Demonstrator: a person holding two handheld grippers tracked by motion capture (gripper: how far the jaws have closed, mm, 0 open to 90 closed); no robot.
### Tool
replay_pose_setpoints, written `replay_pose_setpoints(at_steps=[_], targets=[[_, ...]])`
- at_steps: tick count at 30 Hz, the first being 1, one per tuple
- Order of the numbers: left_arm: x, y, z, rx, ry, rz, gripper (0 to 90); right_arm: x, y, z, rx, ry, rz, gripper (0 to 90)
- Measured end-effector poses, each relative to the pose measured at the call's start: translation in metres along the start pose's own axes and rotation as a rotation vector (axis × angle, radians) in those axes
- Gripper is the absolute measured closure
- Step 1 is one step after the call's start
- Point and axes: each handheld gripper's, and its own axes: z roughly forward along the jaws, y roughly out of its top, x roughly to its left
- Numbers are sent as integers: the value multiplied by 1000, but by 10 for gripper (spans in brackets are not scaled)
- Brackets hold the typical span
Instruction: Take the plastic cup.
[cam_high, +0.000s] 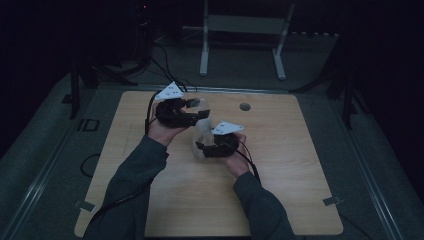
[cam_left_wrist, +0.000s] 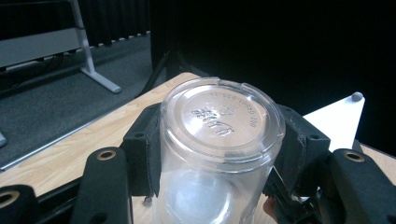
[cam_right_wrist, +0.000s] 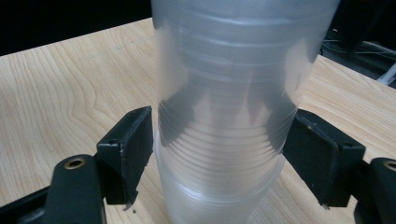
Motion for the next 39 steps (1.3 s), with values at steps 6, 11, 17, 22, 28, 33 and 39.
replay_pose_setpoints(at_steps=[6, 11, 17, 22, 28, 33, 39], targets=[[0, 2, -3, -1, -5, 4, 410, 0, 0, 0, 3, 2, -2, 252], [1, 5, -8, -19, -7, 1, 410, 0, 0, -1, 1, 2, -1, 252], [1, 9, -18, -42, 3, 2, 410, -1, -1, -1, 2, -7, -1, 249], [3, 9, -23, -50, 12, -1, 411, -1, 0, -2, 1, -7, -7, 249], [6, 6, -26, -49, 21, -8, 411, -2, 0, -5, -5, -6, 1, 249], [7, 4, -28, -50, 27, -10, 412, -3, 1, -9, -17, -12, 6, 249], [9, 3, -32, -53, 36, -12, 411, -4, 2, -15, -31, -14, 3, 249]])
